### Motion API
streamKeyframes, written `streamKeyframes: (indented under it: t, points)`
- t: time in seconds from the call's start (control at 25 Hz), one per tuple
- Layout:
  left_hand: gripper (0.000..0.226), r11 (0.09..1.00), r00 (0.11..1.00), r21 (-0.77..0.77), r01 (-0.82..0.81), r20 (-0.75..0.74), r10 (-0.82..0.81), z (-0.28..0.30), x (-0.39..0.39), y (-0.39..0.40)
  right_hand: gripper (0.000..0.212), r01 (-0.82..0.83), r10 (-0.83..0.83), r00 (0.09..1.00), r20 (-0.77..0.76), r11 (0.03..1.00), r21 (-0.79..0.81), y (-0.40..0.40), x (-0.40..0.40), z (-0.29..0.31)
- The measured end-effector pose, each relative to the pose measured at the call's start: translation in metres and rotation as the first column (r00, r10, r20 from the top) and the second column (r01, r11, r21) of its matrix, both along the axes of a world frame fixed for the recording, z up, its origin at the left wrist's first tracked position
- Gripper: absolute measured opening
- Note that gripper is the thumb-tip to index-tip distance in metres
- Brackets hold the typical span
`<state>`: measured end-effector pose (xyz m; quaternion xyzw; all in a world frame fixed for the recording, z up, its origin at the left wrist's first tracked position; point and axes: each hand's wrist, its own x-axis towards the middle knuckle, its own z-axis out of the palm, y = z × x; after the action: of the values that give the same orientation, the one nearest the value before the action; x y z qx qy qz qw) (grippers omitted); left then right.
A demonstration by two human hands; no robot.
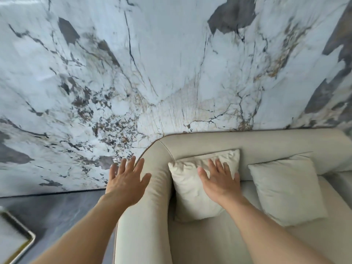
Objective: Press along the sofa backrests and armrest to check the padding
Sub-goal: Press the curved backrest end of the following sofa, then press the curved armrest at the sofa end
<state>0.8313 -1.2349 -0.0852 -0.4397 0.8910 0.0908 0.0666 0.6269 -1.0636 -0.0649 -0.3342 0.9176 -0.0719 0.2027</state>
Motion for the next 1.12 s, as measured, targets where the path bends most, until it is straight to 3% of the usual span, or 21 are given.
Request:
streamKeyframes:
  t: [0.32,0.68,0.92,1.12]
  points:
    - [0.066,0.998,0.999,-0.052,-0.019,-0.051,0.016,0.067,0.037,0.031,0.069,-0.035,0.028,0.997,-0.068,0.994,-0.103,0.010,0.042,0.075]
    - [0.066,0.989,0.997,-0.142,0.030,-0.069,-0.040,0.098,0.030,0.038,0.071,-0.004,-0.009,0.996,-0.093,0.989,-0.145,0.033,0.034,0.085]
    - [0.066,0.980,0.978,-0.126,0.155,-0.117,-0.170,0.080,-0.002,-0.015,0.072,0.126,-0.138,0.982,-0.127,0.987,-0.099,0.004,0.030,0.070]
    - [0.069,0.930,0.925,-0.107,0.352,-0.109,-0.363,0.055,-0.034,-0.113,0.073,0.328,-0.348,0.924,-0.157,0.934,-0.141,-0.057,0.040,0.052]
